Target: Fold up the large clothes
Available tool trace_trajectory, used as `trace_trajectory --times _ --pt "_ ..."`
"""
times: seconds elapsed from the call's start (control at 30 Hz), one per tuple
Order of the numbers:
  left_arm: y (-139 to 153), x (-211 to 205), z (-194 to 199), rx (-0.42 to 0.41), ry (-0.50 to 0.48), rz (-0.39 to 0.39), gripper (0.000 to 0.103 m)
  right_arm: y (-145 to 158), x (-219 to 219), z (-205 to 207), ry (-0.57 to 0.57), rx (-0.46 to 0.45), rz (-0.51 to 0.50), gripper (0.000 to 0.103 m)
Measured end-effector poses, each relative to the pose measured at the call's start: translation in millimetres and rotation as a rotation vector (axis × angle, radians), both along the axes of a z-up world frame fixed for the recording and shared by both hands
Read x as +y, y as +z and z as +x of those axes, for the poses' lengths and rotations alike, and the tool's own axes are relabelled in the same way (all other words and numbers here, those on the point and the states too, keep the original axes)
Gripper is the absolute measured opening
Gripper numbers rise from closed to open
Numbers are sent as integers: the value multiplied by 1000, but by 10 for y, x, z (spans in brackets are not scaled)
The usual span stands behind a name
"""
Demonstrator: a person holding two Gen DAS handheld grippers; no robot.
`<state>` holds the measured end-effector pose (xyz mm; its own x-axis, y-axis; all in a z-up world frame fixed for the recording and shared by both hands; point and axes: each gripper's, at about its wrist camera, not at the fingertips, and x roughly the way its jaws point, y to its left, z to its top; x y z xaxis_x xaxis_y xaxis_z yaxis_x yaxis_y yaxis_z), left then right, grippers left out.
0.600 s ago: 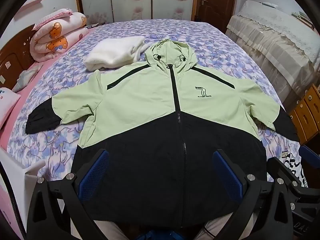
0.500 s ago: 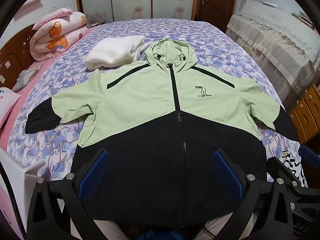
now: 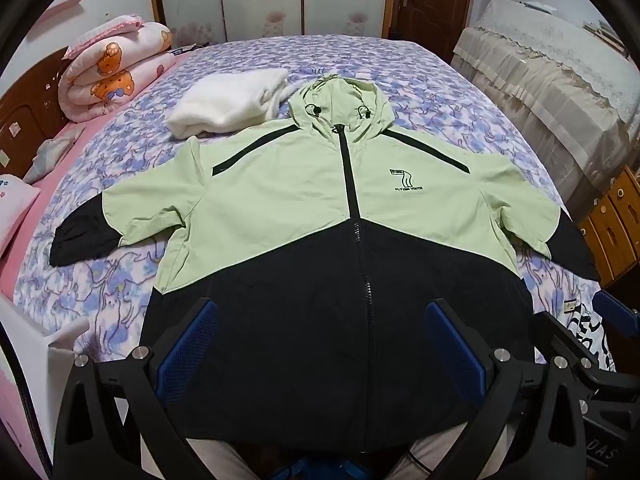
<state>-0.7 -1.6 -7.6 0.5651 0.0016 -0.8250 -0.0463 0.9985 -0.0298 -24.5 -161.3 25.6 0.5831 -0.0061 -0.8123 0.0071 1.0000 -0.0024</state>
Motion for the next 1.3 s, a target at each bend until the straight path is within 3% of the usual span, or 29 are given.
trace_trajectory --times 0.53,1.3 --pt "-80 79 -2 52 6 -24 102 -53 -21 36 2 23 15 100" --pt "-31 230 9 32 75 -38 102 4 172 103 40 33 -50 100"
